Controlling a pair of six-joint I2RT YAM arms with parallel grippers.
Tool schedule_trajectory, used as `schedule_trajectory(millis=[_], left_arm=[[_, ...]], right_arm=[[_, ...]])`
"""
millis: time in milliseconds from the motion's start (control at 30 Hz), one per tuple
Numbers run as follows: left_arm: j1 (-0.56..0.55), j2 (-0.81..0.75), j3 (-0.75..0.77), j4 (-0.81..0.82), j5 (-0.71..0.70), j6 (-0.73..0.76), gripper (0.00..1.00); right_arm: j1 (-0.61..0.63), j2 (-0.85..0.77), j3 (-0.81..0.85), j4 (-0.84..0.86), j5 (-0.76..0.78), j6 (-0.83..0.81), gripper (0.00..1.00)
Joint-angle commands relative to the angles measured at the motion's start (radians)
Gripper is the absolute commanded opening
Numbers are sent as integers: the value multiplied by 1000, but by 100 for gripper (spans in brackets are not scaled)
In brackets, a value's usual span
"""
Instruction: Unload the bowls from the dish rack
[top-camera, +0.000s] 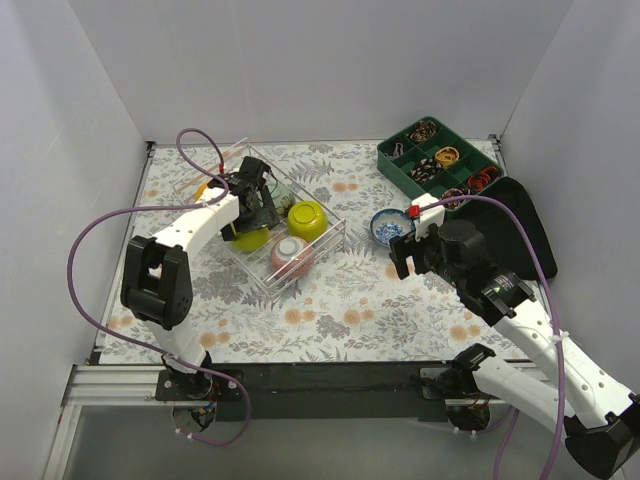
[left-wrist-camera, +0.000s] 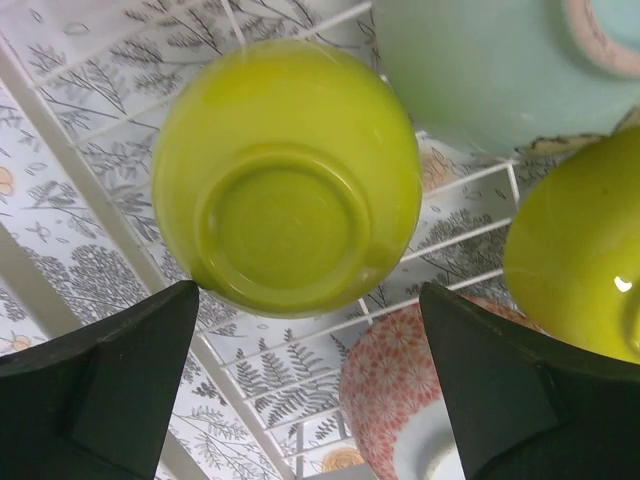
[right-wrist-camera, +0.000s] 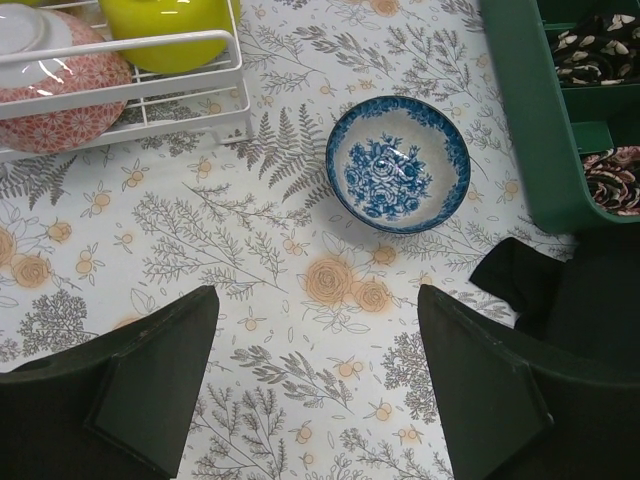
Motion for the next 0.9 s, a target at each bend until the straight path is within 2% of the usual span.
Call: schedule_trajectory(millis=[0, 233, 367, 667, 767, 867], left_arm=[[30, 18, 55, 68, -51, 72, 94], [38, 18, 66, 77, -218, 183, 96], [48, 47, 57, 113, -267, 252, 96], [61, 81, 124, 97, -364, 295, 98], [36, 72, 177, 44, -344, 288, 98], [-20, 60, 187, 18, -381, 304, 98]], right_arm=[[-4, -17, -9, 41, 33, 4, 89], [-4, -23, -18, 34, 39, 4, 88], [-5, -19, -27, 34, 36, 3, 89], [-4, -25, -29, 21, 30, -17, 88], [-4, -32, -33, 21, 29, -17, 88], [-4, -37, -41, 20, 26, -17, 88]])
